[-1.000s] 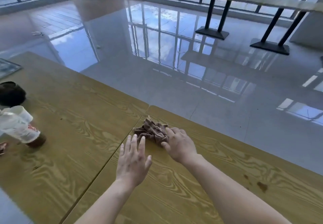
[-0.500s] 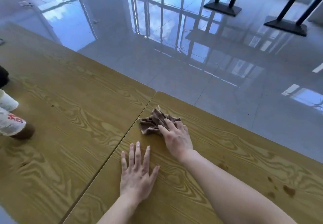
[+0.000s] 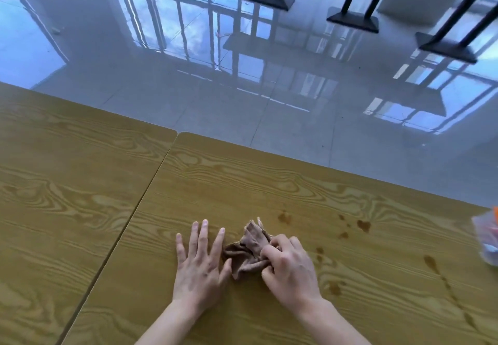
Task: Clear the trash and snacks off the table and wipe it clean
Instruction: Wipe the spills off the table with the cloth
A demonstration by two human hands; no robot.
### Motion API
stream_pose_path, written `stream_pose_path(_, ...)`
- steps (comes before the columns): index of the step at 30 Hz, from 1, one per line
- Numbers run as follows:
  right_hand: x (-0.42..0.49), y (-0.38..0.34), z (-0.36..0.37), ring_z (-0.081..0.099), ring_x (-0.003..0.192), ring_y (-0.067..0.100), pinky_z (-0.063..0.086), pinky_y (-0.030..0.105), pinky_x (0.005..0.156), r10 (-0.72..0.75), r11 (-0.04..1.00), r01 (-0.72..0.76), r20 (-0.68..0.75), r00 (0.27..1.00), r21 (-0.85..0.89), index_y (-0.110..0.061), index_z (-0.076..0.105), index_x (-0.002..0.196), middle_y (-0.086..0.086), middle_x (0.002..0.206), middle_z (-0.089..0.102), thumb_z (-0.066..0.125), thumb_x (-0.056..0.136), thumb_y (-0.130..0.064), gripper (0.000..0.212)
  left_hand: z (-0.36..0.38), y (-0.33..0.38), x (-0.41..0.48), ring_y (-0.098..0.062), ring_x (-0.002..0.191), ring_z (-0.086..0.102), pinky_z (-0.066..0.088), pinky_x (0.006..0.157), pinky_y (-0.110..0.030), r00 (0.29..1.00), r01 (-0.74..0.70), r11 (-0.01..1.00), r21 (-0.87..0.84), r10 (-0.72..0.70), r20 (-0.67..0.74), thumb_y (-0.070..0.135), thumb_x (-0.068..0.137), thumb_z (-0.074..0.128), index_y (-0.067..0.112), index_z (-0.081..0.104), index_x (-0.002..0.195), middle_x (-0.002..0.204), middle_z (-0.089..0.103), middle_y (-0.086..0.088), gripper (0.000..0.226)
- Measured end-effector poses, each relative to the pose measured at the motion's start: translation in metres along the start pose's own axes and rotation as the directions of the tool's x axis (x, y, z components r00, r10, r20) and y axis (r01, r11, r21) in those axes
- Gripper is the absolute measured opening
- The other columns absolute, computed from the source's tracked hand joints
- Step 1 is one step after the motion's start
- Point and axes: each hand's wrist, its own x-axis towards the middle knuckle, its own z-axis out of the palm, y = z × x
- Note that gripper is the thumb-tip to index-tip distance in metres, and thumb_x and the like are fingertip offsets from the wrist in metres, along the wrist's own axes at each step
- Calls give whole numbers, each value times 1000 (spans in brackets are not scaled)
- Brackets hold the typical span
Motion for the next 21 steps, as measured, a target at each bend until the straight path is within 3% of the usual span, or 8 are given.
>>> stream_pose_path(3, -50, 22, -7, 47, 85, 17, 48, 30, 71, 101, 995, -101, -8, 995, -15, -37, 61, 104, -10, 99, 53, 59, 65, -23, 42, 6, 32, -3, -35, 148, 10, 11, 112, -68, 999, -51, 999, -15, 52, 8, 57, 88, 37, 22, 36, 149, 158, 23, -19, 70)
stream_pose_path(6, -75, 40, -2, 46, 109, 20, 48, 37, 91, 57, 994, -51, 63, 996, -98, -45, 49, 133, -7, 131, 48, 60, 72, -44, 61, 7, 54, -5, -33, 149, 8, 7, 115, -64, 999, -45, 998, -35, 45, 2, 55, 89, 38, 26, 34, 149, 159, 21, -17, 67)
stream_pose_path(10, -63, 47, 23, 12, 149, 26, 14, 48, 115, -84, 986, 99, 111, 990, -132, -44, 27, 148, -10, 163, 13, 46, 91, -54, 61, 7, 52, -5, -16, 149, 6, 7, 118, -54, 997, 37, 988, -149, -45, -55, 50, 92, 31, 39, 38, 146, 161, 21, -1, 55)
stream_pose_path(12, -71, 48, 34, 11, 151, 27, 13, 46, 116, -191, 969, 202, 86, 978, -142, -36, 37, 147, -8, 164, 15, 40, 97, -55, 54, 6, 51, -4, -12, 149, 7, 7, 119, -52, 995, 56, 982, -183, -69, -66, 49, 92, 30, 40, 41, 144, 161, 21, 2, 54)
stream_pose_path(15, -115, 69, 39, 31, 145, 27, 29, 43, 111, -349, 923, 337, -33, 936, -187, -27, 57, 135, 0, 156, 36, 44, 99, -51, 45, 8, 53, -2, -18, 149, 7, 5, 119, -55, 997, 45, 993, -110, -52, -61, 51, 92, 30, 38, 37, 146, 161, 20, -4, 56)
stream_pose_path(17, -144, 97, 39, 31, 145, 26, 33, 44, 109, -261, 950, 236, -103, 960, -206, -22, 58, 135, 2, 155, 38, 42, 101, -50, 47, 12, 53, -2, -24, 150, 4, 2, 118, -58, 999, 24, 999, -32, -25, -46, 57, 92, 29, 40, 29, 149, 161, 18, -8, 60)
stream_pose_path(19, -154, 123, 31, 22, 148, 23, 26, 45, 113, 21, 984, -45, -144, 989, -171, -18, 50, 142, 1, 160, 28, 32, 101, -50, 55, 15, 59, -6, -29, 150, 3, 2, 116, -62, 999, -11, 1000, 11, 12, -38, 62, 91, 30, 42, 24, 150, 161, 17, -11, 62)
stream_pose_path(21, -148, 134, 24, 15, 150, 21, 18, 42, 119, 313, 940, -330, -162, 936, -87, -18, 42, 147, 0, 163, 18, 27, 100, -49, 58, 19, 80, -15, -31, 149, 4, 4, 114, -66, 998, -62, 998, 31, 63, -23, 63, 90, 31, 41, 26, 150, 160, 18, -13, 64)
